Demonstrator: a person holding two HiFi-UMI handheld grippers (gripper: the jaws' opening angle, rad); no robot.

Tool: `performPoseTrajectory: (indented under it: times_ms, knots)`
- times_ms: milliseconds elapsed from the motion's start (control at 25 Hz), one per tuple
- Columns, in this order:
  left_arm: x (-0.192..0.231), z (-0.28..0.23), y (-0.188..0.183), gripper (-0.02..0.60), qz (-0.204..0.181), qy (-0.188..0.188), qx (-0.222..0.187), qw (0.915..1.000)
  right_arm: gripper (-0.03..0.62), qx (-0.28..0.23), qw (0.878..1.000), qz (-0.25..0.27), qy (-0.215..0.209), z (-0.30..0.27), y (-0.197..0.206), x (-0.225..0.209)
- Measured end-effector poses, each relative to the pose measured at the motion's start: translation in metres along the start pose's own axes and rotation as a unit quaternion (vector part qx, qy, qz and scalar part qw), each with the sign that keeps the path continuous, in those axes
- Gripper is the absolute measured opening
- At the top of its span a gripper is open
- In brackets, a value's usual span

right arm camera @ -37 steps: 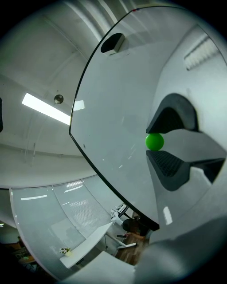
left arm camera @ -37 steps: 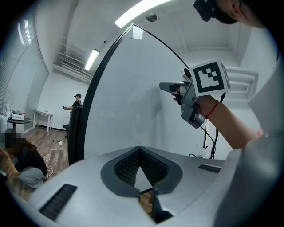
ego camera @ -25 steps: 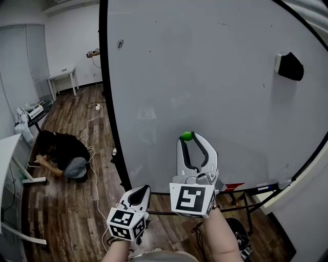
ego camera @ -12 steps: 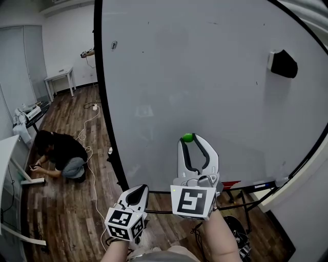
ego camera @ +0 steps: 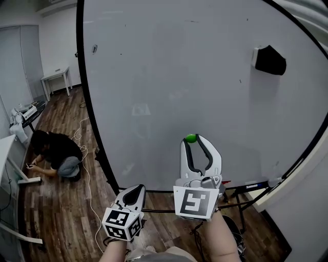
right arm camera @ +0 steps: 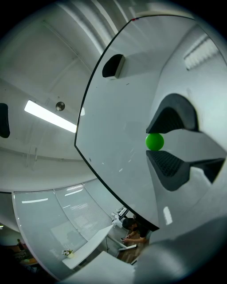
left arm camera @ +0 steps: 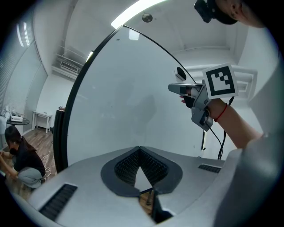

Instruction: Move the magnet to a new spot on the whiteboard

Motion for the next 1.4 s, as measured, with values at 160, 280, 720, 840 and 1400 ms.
performPoseTrajectory:
  times_ms: [160,280,720,840,1400]
  knots:
    - [-0.025,-0.005,-0.002,0.006,0.001,0.002,0.000,1.0000,0.130,0.003,1.000,-0.001,0.002,0.009,0.010,-0.024]
    - [-0.042,-0.008,-0.002,0.006,0.002,0.001,0.001,1.0000,0.132,0.007,1.000,-0.006,0.003,0.013,0.022,-0.037]
    - [-0.071,-0.022,-0.006,0.006,0.006,-0.015,-0.003,0.9999,0.132,0.016,1.000,-0.019,0.001,0.012,0.061,-0.075]
    - [-0.074,-0.027,-0.007,0.006,0.004,-0.018,-0.004,0.9998,0.132,0.015,1.000,-0.025,0.003,0.006,0.055,-0.087]
    - [-0.078,-0.049,-0.006,0.005,0.007,-0.031,0.000,0.9995,0.132,0.004,0.999,-0.035,-0.007,-0.011,0.069,-0.100]
Point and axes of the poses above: the fingertips, and each gripper's own axes: z backward along the fingers, x to its left, y out of its underside, the point moved 1 cm from there along z, backward along the fingers, and after that the axes turned 13 degrees about -y, right-handed, at the moved point
